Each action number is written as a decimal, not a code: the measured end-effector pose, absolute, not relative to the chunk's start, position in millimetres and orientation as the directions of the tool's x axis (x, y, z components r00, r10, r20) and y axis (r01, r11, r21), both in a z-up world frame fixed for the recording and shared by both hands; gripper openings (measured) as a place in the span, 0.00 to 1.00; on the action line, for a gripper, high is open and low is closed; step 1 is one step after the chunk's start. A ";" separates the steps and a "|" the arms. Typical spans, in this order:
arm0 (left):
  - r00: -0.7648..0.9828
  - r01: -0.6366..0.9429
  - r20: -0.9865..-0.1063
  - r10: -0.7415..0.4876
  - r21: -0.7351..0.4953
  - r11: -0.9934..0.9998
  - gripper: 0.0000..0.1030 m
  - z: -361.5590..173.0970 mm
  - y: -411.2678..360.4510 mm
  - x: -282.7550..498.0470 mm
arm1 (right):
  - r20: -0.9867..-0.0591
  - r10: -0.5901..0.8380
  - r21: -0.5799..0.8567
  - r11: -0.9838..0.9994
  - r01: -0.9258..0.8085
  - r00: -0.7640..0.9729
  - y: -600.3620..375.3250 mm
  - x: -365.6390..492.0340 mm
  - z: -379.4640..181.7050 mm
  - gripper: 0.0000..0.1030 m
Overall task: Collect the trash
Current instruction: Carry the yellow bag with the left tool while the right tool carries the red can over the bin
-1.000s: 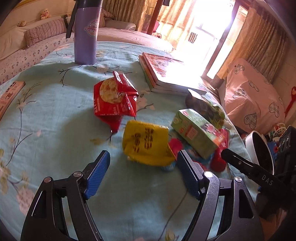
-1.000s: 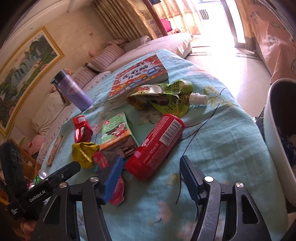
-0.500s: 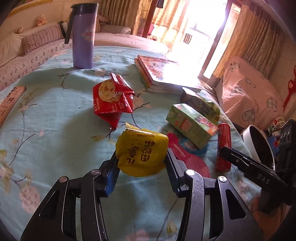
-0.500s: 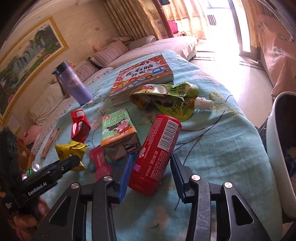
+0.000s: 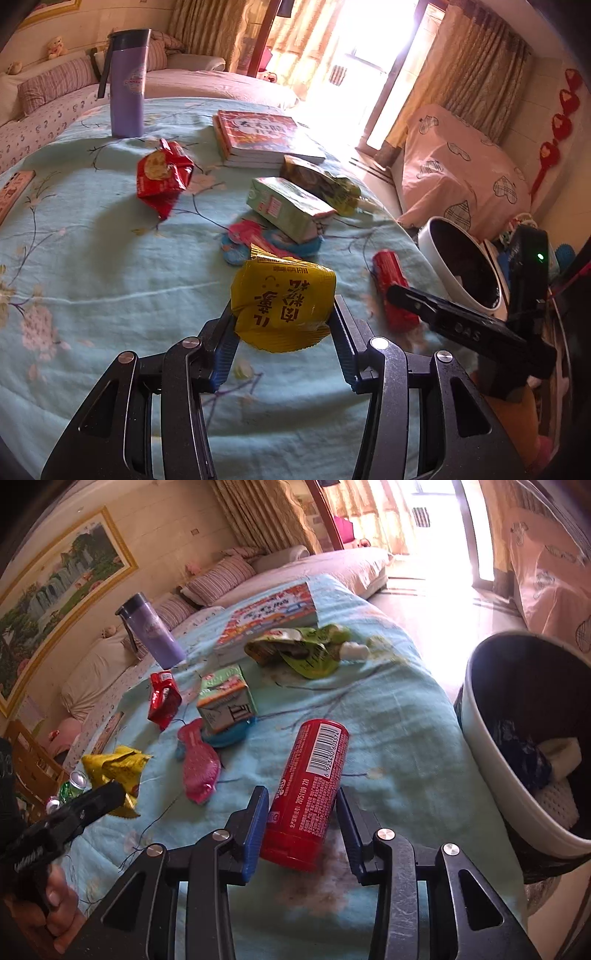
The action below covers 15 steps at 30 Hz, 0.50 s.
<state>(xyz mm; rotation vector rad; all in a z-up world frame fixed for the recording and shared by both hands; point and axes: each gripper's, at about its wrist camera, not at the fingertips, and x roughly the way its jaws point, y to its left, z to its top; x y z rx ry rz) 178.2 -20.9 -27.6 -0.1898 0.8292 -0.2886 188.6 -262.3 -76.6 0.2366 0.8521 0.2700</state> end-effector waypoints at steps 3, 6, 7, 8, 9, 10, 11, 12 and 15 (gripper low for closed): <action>0.635 0.186 -0.702 -0.324 -0.269 0.945 0.44 -27.8 -26.1 173.2 | -0.705 0.320 0.312 0.941 -0.128 0.633 -261.9 194.8 -83.0 0.42; 0.630 0.196 -0.704 -0.326 -0.261 0.945 0.44 -27.1 -32.4 168.8 | -0.704 0.310 0.297 0.946 -0.132 0.639 -258.4 196.4 -82.6 0.40; 0.629 0.200 -0.705 -0.327 -0.260 0.945 0.44 -26.7 -35.0 167.1 | -0.701 0.317 0.301 0.944 -0.137 0.639 -259.0 195.0 -82.2 0.38; 0.628 0.204 -0.705 -0.330 -0.260 0.944 0.44 -26.4 -37.5 166.3 | -0.696 0.319 0.301 0.943 -0.142 0.643 -259.9 192.2 -81.3 0.38; 0.626 0.210 -0.705 -0.333 -0.260 0.943 0.44 -25.9 -40.7 165.7 | -0.690 0.315 0.295 0.945 -0.143 0.652 -261.5 188.2 -79.7 0.37; 0.624 0.218 -0.704 -0.338 -0.258 0.941 0.44 -25.2 -44.7 165.3 | -0.682 0.314 0.295 0.945 -0.144 0.660 -264.7 184.3 -77.7 0.36; 0.622 0.225 -0.704 -0.342 -0.258 0.940 0.44 -25.0 -47.7 166.0 | -0.673 0.317 0.301 0.943 -0.144 0.669 -268.7 179.6 -74.9 0.35; 0.618 0.235 -0.704 -0.350 -0.259 0.937 0.45 -24.5 -52.4 166.1 | -0.663 0.321 0.308 0.940 -0.144 0.676 -273.4 175.4 -72.1 0.35; 0.607 0.271 -0.702 -0.373 -0.259 0.927 0.45 -22.2 -69.3 166.7 | -0.637 0.320 0.320 0.937 -0.138 0.701 -291.7 162.0 -60.8 0.34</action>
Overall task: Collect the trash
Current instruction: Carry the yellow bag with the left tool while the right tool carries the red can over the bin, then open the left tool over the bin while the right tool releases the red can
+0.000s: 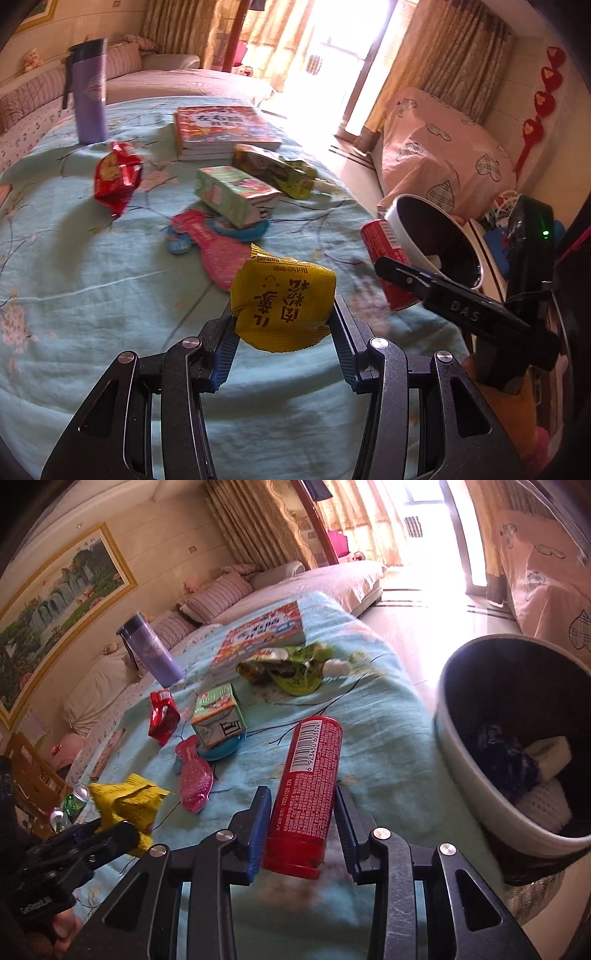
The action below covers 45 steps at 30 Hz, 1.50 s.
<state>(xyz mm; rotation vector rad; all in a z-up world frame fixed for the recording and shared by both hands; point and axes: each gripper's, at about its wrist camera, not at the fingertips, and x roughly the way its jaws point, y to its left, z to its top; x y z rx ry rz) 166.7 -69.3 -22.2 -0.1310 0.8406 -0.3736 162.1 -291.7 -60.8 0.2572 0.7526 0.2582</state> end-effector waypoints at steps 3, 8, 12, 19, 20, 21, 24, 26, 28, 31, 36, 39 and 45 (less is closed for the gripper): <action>0.595 0.317 -0.699 -0.396 -0.249 0.915 0.45 -19.5 -91.5 166.4 | -0.610 0.312 0.334 0.935 -0.120 0.729 -314.0 148.5 -49.1 0.33; 0.573 0.384 -0.696 -0.433 -0.239 0.892 0.44 -14.7 -128.0 166.7 | -0.576 0.272 0.353 0.933 -0.066 0.771 -354.5 127.9 -36.1 0.33; 0.559 0.424 -0.685 -0.467 -0.249 0.871 0.45 -8.8 -153.3 168.0 | -0.564 0.234 0.357 0.934 -0.021 0.792 -380.6 118.8 -31.4 0.33; 0.537 0.476 -0.680 -0.499 -0.244 0.845 0.45 -1.4 -190.9 172.1 | -0.549 0.195 0.380 0.924 0.034 0.813 -419.0 112.3 -31.1 0.32; 0.533 0.483 -0.680 -0.504 -0.244 0.841 0.45 -0.6 -196.8 173.3 | -0.547 0.192 0.383 0.923 0.040 0.815 -422.7 112.7 -30.9 0.32; 0.530 0.489 -0.678 -0.509 -0.245 0.837 0.45 0.2 -201.6 174.0 | -0.546 0.188 0.384 0.922 0.045 0.816 -426.1 113.6 -30.7 0.32; 0.521 0.508 -0.678 -0.518 -0.242 0.827 0.45 1.9 -215.9 177.3 | -0.547 0.180 0.382 0.923 0.053 0.818 -432.9 115.8 -30.2 0.32; 0.515 0.519 -0.680 -0.521 -0.236 0.821 0.45 3.3 -225.4 180.1 | -0.548 0.174 0.380 0.923 0.058 0.818 -437.3 116.9 -30.6 0.32; 0.514 0.530 -0.682 -0.520 -0.225 0.818 0.45 3.4 -233.1 183.3 | -0.549 0.169 0.378 0.924 0.063 0.818 -441.2 118.6 -30.0 0.32; 0.513 0.541 -0.686 -0.516 -0.208 0.815 0.45 3.6 -244.6 188.2 | -0.552 0.162 0.374 0.925 0.070 0.818 -448.0 121.6 -29.9 0.32; 0.501 0.549 -0.701 -0.508 -0.197 0.812 0.45 -0.8 -259.0 199.7 | -0.560 0.156 0.371 0.925 0.079 0.814 -454.9 128.7 -30.2 0.32; 0.491 0.552 -0.707 -0.509 -0.199 0.810 0.45 -3.5 -266.1 205.7 | -0.564 0.150 0.365 0.927 0.082 0.812 -458.3 133.0 -28.6 0.32; 0.484 0.563 -0.712 -0.510 -0.193 0.804 0.45 -4.7 -279.5 211.6 | -0.572 0.143 0.355 0.931 0.087 0.808 -465.6 142.1 -27.2 0.32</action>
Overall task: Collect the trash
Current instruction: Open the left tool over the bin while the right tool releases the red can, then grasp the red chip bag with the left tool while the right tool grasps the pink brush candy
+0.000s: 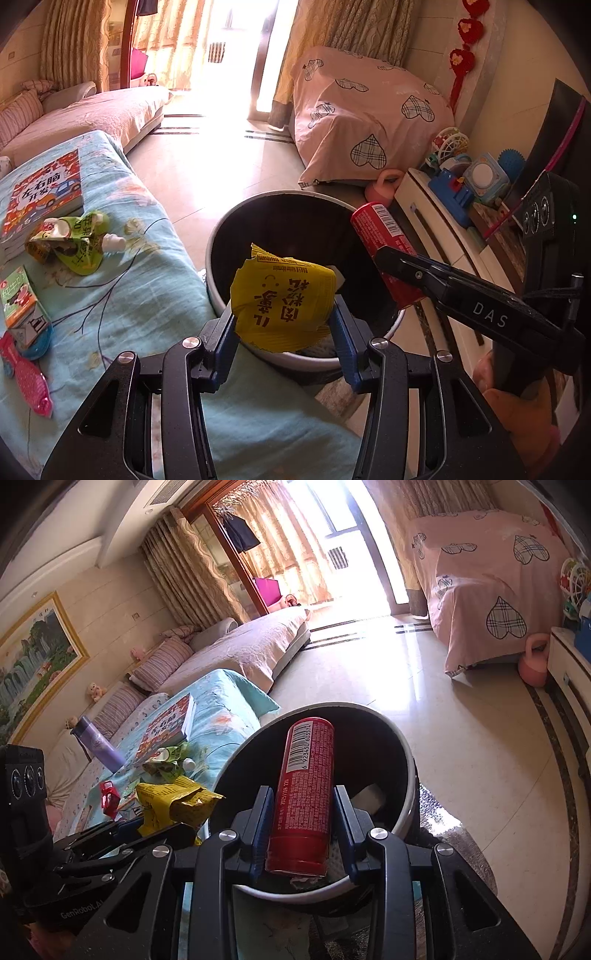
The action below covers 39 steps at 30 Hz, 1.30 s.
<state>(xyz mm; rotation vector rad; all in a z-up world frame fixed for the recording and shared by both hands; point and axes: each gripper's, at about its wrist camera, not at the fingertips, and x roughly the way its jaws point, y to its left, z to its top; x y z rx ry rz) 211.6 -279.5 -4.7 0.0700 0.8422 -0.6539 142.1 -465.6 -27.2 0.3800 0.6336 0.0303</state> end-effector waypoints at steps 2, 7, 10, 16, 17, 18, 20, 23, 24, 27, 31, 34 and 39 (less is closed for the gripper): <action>0.480 0.564 -0.714 -0.509 -0.193 0.803 0.45 -5.4 -283.4 213.4 | -0.574 0.145 0.357 0.930 0.087 0.806 -467.2 145.1 -27.0 0.32; 0.478 0.568 -0.719 -0.505 -0.186 0.802 0.45 -7.6 -289.4 217.6 | -0.586 0.139 0.342 0.936 0.088 0.798 -469.8 154.0 -27.8 0.32; 0.474 0.566 -0.723 -0.503 -0.187 0.803 0.45 -10.3 -291.6 220.4 | -0.593 0.137 0.340 0.936 0.092 0.793 -473.4 158.9 -30.1 0.32; 0.462 0.575 -0.739 -0.491 -0.171 0.800 0.57 -14.6 -298.2 222.4 | -0.599 0.149 0.350 0.932 0.090 0.787 -479.1 167.5 -35.2 0.36; 0.462 0.572 -0.739 -0.491 -0.175 0.802 0.60 -14.5 -297.4 222.1 | -0.601 0.147 0.355 0.930 0.097 0.786 -481.0 167.6 -36.5 0.37; 0.465 0.564 -0.737 -0.491 -0.181 0.806 0.66 -14.4 -294.6 221.4 | -0.600 0.149 0.364 0.926 0.103 0.786 -483.0 167.0 -37.5 0.38; 0.471 0.553 -0.731 -0.494 -0.191 0.811 0.70 -14.2 -287.7 218.8 | -0.592 0.152 0.383 0.917 0.110 0.791 -486.6 163.4 -38.2 0.44; 0.474 0.532 -0.729 -0.493 -0.209 0.821 0.73 -14.7 -275.6 214.0 | -0.572 0.161 0.411 0.905 0.111 0.805 -488.6 154.2 -37.0 0.54; 0.478 0.526 -0.725 -0.496 -0.216 0.823 0.73 -14.5 -269.5 210.8 | -0.564 0.167 0.419 0.902 0.107 0.809 -486.9 151.4 -35.7 0.54; 0.495 0.500 -0.716 -0.493 -0.229 0.835 0.73 -16.3 -250.0 200.7 | -0.537 0.181 0.433 0.897 0.085 0.824 -479.9 139.4 -30.0 0.65; 0.524 0.446 -0.717 -0.459 -0.228 0.865 0.73 -23.0 -216.3 189.5 | -0.508 0.188 0.418 0.907 0.050 0.841 -458.6 124.7 -24.9 0.93; 0.549 0.391 -0.716 -0.431 -0.235 0.890 0.73 -27.5 -181.2 183.3 | -0.516 0.209 0.386 0.922 0.008 0.830 -432.6 118.7 -23.3 0.93; 0.583 0.290 -0.723 -0.369 -0.239 0.927 0.73 -34.8 -128.6 177.0 | -0.527 0.273 0.371 0.926 -0.072 0.805 -386.1 117.4 -25.9 0.93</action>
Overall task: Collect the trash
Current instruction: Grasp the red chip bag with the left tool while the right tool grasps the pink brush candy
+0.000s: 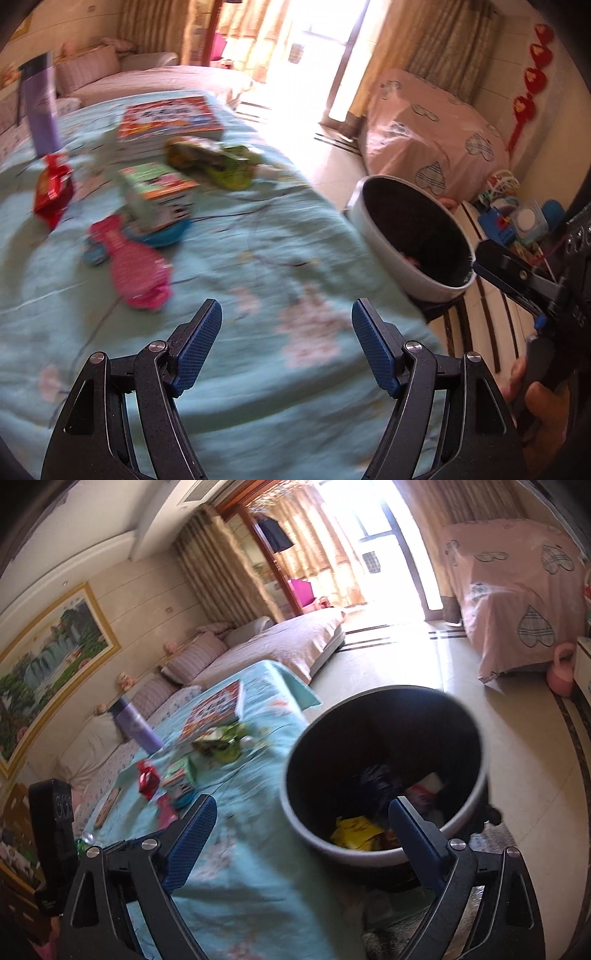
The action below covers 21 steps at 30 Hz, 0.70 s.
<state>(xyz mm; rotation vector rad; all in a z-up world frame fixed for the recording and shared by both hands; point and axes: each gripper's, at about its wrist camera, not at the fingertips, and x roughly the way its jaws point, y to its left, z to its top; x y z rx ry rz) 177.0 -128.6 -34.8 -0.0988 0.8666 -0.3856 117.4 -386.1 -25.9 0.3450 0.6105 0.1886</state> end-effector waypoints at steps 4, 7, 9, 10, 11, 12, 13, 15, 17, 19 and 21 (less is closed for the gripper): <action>0.601 0.211 -0.725 -0.336 -0.261 0.942 0.73 -40.9 -85.3 175.5 | -0.549 0.320 0.370 0.922 -0.119 0.772 -350.2 124.3 -34.2 0.93; 0.616 0.165 -0.726 -0.306 -0.261 0.951 0.73 -43.0 -56.2 175.3 | -0.566 0.346 0.362 0.920 -0.152 0.748 -324.3 130.1 -42.4 0.93; 0.622 0.132 -0.728 -0.289 -0.266 0.955 0.73 -45.4 -36.7 173.9 | -0.582 0.363 0.360 0.917 -0.170 0.728 -308.1 136.3 -48.2 0.93; 0.623 0.120 -0.730 -0.282 -0.267 0.956 0.73 -46.5 -30.1 174.6 | -0.588 0.371 0.359 0.916 -0.180 0.719 -301.7 138.3 -50.8 0.93; 0.624 0.106 -0.732 -0.275 -0.268 0.957 0.73 -47.8 -22.7 175.1 | -0.593 0.379 0.356 0.915 -0.190 0.711 -294.6 139.5 -53.4 0.93; 0.625 0.091 -0.733 -0.268 -0.272 0.958 0.73 -49.5 -14.2 175.4 | -0.598 0.383 0.351 0.915 -0.199 0.704 -288.3 141.0 -55.6 0.93; 0.626 0.077 -0.734 -0.263 -0.277 0.958 0.73 -51.1 -6.1 176.0 | -0.604 0.386 0.345 0.915 -0.209 0.697 -280.9 144.0 -57.4 0.93; 0.625 0.057 -0.738 -0.254 -0.282 0.958 0.73 -53.4 6.3 177.7 | -0.613 0.395 0.338 0.914 -0.225 0.685 -269.6 148.9 -59.6 0.93; 0.627 0.039 -0.741 -0.243 -0.281 0.959 0.73 -55.2 16.1 179.0 | -0.618 0.404 0.334 0.912 -0.240 0.675 -259.2 154.0 -61.0 0.93; 0.625 0.028 -0.744 -0.234 -0.278 0.960 0.73 -57.2 21.8 180.8 | -0.621 0.408 0.326 0.911 -0.253 0.669 -251.6 158.3 -61.4 0.93; 0.626 0.017 -0.747 -0.225 -0.275 0.961 0.73 -58.2 26.5 182.3 | -0.623 0.414 0.320 0.909 -0.267 0.663 -245.3 162.1 -61.6 0.93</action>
